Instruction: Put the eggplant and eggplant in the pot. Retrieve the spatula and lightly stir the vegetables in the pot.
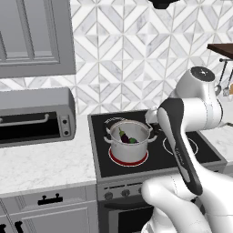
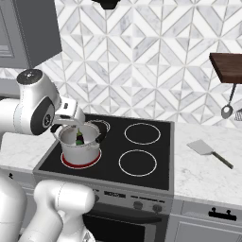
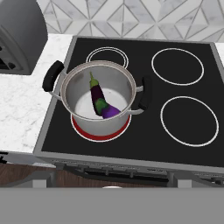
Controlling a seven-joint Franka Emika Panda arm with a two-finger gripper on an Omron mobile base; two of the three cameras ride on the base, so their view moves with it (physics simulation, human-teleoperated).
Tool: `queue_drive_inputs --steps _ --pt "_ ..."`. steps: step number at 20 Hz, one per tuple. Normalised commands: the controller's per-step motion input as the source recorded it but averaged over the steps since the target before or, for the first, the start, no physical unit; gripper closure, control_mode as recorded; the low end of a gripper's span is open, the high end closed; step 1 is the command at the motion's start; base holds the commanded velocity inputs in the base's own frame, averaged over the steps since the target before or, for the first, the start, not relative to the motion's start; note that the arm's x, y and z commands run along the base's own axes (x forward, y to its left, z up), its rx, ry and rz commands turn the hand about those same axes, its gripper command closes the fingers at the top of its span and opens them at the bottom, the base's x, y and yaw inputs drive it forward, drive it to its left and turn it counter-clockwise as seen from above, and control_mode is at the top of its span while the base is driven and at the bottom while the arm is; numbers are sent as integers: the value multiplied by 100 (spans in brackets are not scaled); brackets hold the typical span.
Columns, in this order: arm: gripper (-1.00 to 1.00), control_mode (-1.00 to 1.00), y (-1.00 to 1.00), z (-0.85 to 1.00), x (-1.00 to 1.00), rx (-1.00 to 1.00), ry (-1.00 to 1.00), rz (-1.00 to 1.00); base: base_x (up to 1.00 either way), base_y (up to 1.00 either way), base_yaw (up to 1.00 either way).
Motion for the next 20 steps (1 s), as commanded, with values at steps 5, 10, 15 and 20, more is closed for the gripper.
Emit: queue_drive_inputs --steps 5,10,15,20 --pt "-100 -100 0 0 0 0 0 0 0 0 0" --pt "-100 100 0 0 0 0 0 0 0 -2 0" --pt "-100 100 0 0 0 0 0 0 0 -57 -1" --pt "-100 100 0 0 0 0 0 0 0 -89 0"
